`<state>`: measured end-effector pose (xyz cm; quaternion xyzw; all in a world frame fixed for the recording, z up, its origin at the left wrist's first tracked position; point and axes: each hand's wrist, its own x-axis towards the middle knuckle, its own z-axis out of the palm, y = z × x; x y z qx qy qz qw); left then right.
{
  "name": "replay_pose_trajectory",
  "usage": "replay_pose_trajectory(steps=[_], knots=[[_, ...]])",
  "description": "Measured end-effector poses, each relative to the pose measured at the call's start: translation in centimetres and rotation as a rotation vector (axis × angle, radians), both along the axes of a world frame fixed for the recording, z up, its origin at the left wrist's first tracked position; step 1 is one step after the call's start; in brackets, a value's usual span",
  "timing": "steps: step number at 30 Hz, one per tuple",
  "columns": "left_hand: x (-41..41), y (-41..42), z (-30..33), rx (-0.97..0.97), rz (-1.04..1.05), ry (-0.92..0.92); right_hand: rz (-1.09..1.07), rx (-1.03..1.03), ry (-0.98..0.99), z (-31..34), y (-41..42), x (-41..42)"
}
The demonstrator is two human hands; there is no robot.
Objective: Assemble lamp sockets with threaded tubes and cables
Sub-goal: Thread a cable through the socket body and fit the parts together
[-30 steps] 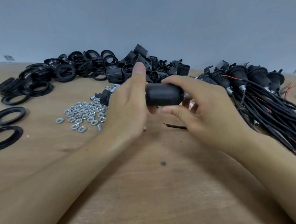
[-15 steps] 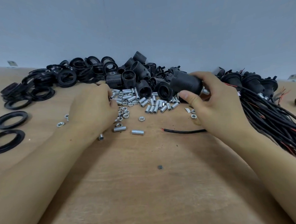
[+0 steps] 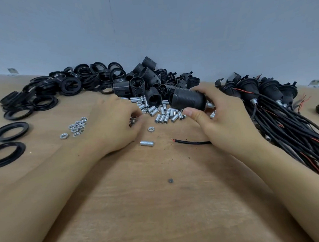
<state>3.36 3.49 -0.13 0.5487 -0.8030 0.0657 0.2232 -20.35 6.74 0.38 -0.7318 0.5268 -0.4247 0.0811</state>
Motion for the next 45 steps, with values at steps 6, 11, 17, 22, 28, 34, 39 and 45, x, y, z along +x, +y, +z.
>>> replay_pose_trajectory(steps=[6,11,17,22,28,34,39,45], knots=[[0.2,0.0,0.3,0.07,-0.024,-0.01,-0.004,0.017,0.035,0.0,0.2,0.3],[0.4,-0.2,0.4,0.083,-0.018,0.007,0.011,0.05,0.068,0.0,0.4,0.5],[0.4,-0.4,0.4,0.073,-0.023,-0.019,0.061,0.086,0.084,0.0,0.4,0.6],[0.8,-0.4,0.5,0.119,-0.048,0.048,0.075,0.059,0.072,0.1,0.5,0.6],[1.4,-1.0,0.3,0.039,0.142,0.146,-0.104,-0.016,-0.091,-0.1,-0.3,-0.2],[1.3,-1.3,-0.1,0.017,0.083,0.195,-0.186,0.022,-0.157,0.1,-0.4,-0.3],[0.7,-1.6,-0.6,-0.04,0.046,0.199,-0.231,0.077,-0.221,-0.1,-0.8,-0.9],[1.6,-2.1,-0.5,0.004,0.431,0.065,-0.297,0.087,-0.214,0.0,-1.1,-1.4]])
